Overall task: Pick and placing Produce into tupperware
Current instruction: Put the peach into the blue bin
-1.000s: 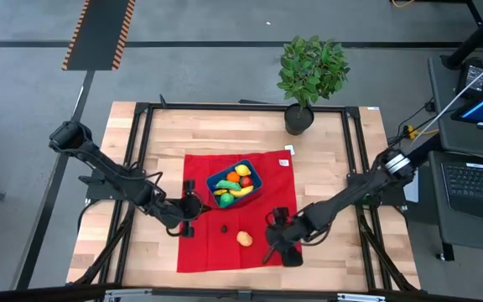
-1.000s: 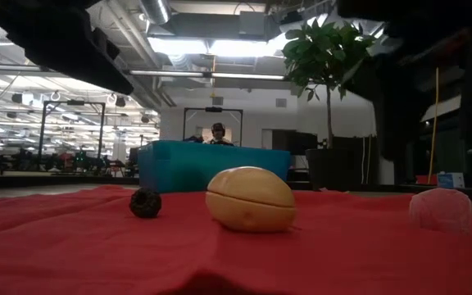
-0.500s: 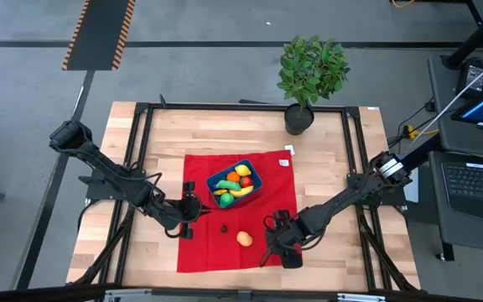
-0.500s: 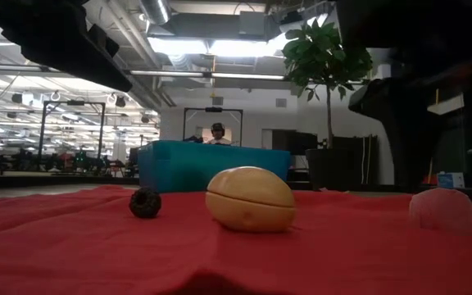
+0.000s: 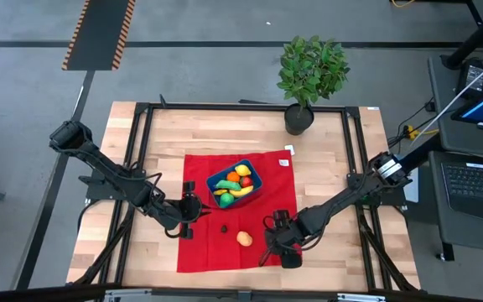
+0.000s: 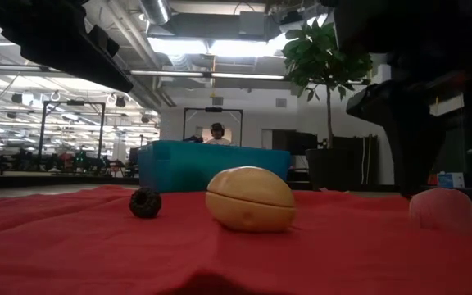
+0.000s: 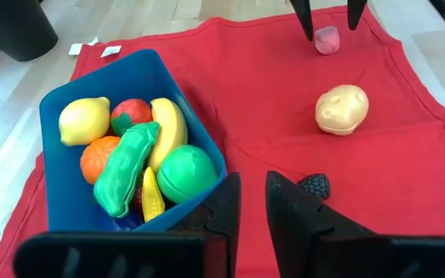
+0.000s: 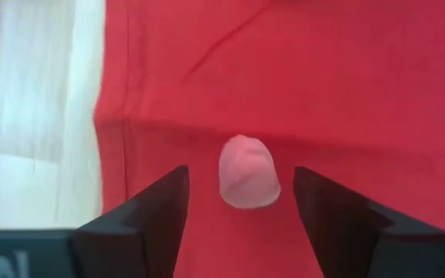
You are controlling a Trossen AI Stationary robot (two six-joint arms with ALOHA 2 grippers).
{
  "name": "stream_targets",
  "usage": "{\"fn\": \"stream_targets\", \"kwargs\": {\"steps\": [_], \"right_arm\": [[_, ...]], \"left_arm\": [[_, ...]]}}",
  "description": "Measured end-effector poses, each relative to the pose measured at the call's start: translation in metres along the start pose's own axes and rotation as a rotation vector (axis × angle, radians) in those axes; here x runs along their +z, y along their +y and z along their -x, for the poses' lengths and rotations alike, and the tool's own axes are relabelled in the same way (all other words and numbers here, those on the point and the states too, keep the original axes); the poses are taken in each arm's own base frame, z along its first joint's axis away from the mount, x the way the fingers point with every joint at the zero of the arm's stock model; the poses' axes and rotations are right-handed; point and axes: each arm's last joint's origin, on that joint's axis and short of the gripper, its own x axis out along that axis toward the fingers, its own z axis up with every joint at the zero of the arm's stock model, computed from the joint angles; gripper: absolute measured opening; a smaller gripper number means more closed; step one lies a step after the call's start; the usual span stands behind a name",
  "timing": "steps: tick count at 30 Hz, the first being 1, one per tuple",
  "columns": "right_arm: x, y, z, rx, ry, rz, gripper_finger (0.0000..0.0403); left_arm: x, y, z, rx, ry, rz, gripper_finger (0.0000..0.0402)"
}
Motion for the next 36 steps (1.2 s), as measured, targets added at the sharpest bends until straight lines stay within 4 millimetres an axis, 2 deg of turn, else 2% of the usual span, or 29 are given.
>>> {"fn": "stream_targets", "kwargs": {"steps": [11,26,36], "right_arm": [[-0.002,-0.001,-0.016,-0.015,0.037,0.0,0.0202],[-0.002,-0.001,-0.016,-0.015,0.039,-0.001,0.0154],[-0.002,-0.001,-0.016,-0.015,0.039,0.0,0.0086]], "left_arm": [[0.0,0.0,0.0,0.001,0.001,-0.001,0.006],[0.0,0.0,0.0,0.001,0.001,0.0,0.0024],[0.0,0.0,0.0,0.001,0.001,0.0,0.0004]]}}
